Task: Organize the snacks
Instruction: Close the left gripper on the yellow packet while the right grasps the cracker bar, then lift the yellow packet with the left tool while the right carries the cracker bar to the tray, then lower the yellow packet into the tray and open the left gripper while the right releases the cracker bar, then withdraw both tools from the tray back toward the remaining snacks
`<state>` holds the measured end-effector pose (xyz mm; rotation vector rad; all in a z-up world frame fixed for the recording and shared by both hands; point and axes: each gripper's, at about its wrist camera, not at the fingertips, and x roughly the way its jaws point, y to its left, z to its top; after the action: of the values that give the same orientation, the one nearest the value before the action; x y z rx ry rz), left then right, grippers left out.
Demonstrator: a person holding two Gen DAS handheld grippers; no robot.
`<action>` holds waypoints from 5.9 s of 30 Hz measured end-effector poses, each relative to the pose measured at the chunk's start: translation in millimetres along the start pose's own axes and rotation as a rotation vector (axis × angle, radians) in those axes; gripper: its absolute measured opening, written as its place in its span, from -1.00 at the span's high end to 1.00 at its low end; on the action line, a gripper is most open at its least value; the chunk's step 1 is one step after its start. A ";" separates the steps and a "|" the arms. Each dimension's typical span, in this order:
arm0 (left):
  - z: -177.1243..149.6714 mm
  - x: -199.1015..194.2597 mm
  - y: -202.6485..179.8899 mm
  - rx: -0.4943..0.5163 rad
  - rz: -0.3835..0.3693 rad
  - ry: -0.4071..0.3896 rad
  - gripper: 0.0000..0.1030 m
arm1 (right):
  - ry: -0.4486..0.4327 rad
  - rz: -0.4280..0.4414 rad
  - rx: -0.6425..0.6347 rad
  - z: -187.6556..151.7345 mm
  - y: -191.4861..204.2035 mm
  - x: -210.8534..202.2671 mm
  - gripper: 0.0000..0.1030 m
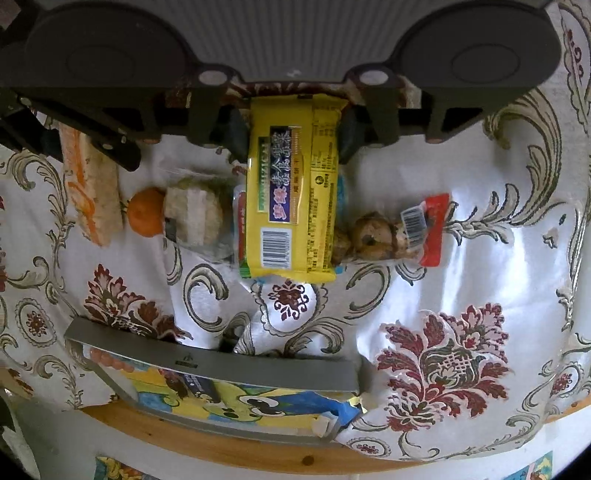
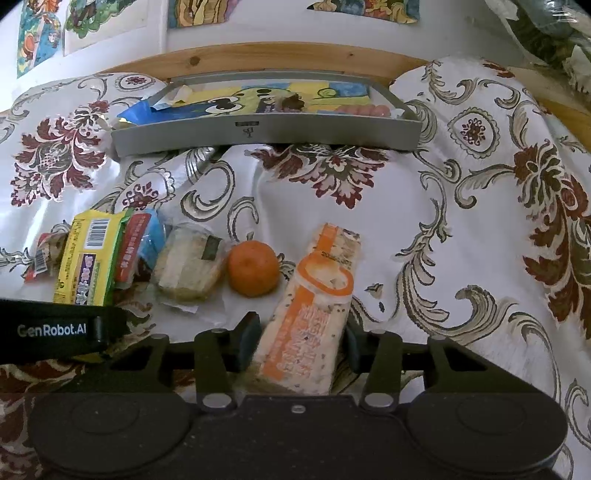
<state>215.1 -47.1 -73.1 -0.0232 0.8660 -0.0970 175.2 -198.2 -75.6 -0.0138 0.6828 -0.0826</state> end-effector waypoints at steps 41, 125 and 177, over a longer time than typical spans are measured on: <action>-19.6 -81.2 -20.2 -0.034 -0.082 -0.020 0.01 | 0.030 0.134 0.101 -4.3 -38.7 -75.7 0.28; 206.6 109.3 -51.4 -0.028 0.079 -0.066 0.00 | -0.396 0.214 -0.045 171.4 -62.2 139.6 0.24; 92.8 -107.8 3.9 -0.277 0.032 -0.397 -0.99 | -0.429 0.133 0.090 126.8 -69.9 -86.1 -0.99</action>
<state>216.7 -34.8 68.7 -0.2789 0.4769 0.0578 183.7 -262.8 79.8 0.0979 0.2500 0.0183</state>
